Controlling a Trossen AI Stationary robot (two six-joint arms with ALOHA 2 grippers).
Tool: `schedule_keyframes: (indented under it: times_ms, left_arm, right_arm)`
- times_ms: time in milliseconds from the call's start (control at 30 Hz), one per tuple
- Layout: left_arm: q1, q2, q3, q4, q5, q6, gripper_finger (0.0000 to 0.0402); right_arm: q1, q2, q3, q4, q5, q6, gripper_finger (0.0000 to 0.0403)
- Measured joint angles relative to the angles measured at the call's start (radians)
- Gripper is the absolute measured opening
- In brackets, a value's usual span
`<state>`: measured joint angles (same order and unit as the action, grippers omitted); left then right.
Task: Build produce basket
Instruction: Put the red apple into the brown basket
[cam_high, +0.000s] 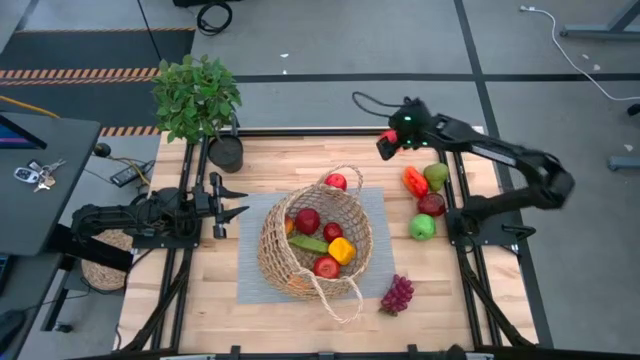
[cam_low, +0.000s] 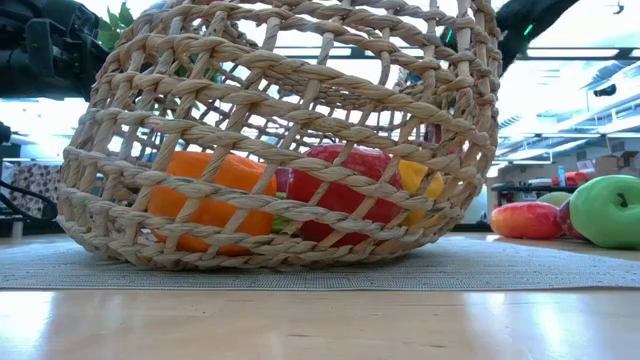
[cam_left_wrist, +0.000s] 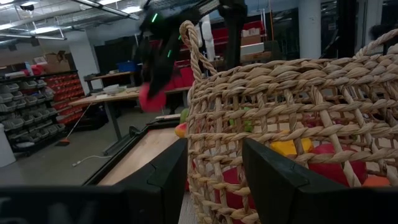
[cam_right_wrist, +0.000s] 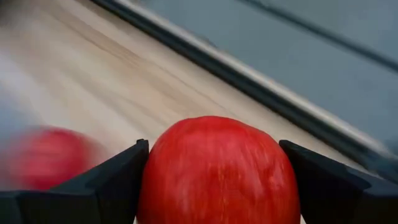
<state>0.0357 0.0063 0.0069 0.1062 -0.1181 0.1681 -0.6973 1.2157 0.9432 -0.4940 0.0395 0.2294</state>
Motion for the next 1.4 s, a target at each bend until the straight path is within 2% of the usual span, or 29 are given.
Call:
schedule_keyframes:
  times_ms: [133,300,533,800,967,1167,1400]
  left_arm:
    - [0.000,0.000,0.000,0.000,0.000,0.000,0.0160]
    - [0.000,0.000,0.000,0.000,0.000,0.000,0.0160]
    - [0.000,0.000,0.000,0.000,0.000,0.000,0.0160]
    - [0.000,0.000,0.000,0.000,0.000,0.000,0.0160]
    - [0.000,0.000,0.000,0.000,0.000,0.000,0.0160]
    - [0.000,0.000,0.000,0.000,0.000,0.000,0.0160]
    - [0.000,0.000,0.000,0.000,0.000,0.000,0.0160]
  right_arm:
    - [0.101,-0.154,0.000,0.112,-0.103,0.013,0.0346]
    - [0.254,-0.261,0.001,0.264,-0.142,0.006,0.0347]
    - [0.515,-0.253,0.001,0.483,-0.121,-0.076,0.0348]
    - [0.765,-0.170,0.001,0.611,0.020,-0.364,0.0348]
    - [0.825,-0.083,0.001,0.661,0.076,-0.513,0.0348]
    - [0.839,0.009,0.001,0.761,0.193,-0.751,0.0348]
    - [0.839,0.095,0.001,0.812,0.196,-1.119,0.0349]
